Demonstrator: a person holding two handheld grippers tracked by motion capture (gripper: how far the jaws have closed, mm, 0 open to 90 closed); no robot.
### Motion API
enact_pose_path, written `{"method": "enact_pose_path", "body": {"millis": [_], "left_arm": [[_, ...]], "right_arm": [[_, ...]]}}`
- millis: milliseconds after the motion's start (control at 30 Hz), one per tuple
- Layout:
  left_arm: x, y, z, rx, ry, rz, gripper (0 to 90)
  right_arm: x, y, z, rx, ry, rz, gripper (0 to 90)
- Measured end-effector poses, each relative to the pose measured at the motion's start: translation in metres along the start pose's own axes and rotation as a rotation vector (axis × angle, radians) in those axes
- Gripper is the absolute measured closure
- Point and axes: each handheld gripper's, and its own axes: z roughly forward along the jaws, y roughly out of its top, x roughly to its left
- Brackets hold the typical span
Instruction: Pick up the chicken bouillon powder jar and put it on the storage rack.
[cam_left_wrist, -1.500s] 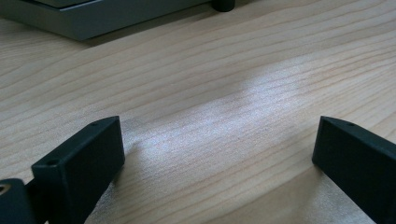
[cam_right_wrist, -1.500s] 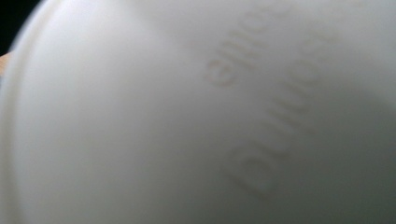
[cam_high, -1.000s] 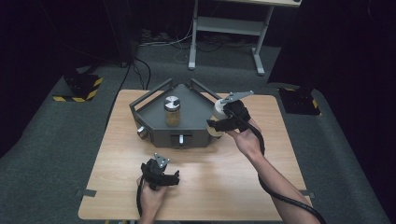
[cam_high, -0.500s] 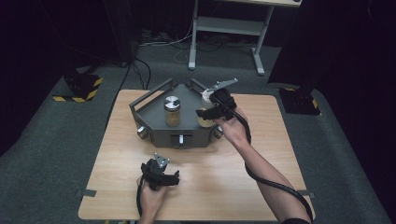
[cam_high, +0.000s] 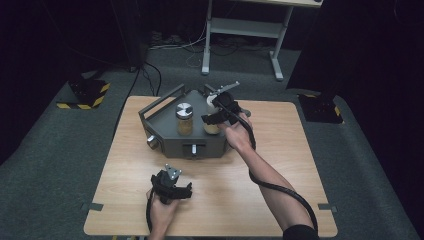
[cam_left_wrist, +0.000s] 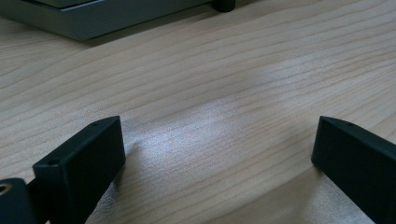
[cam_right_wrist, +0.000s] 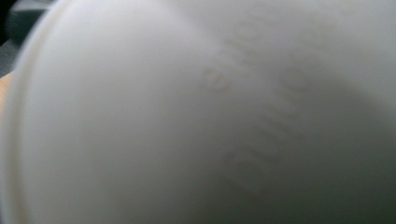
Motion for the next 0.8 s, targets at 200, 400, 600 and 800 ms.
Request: {"method": "enact_pose_path", "body": {"millis": [200,400,600,800], "left_arm": [[0.000,0.000,0.000,0.000,0.001,0.002,2.6],[0.000,0.000,0.000,0.000,0.002,0.002,2.7],[0.000,0.000,0.000,-0.001,0.003,0.001,2.8],[0.000,0.000,0.000,-0.002,0.002,0.001,2.9]], "right_arm": [[0.000,0.003,0.008,0.017,-0.010,0.014,31.2],[0.000,0.004,0.012,0.021,-0.010,0.017,31.1],[0.001,0.004,0.013,0.020,-0.013,0.016,31.0],[0.001,0.003,0.014,0.017,-0.015,0.015,30.8]]}}
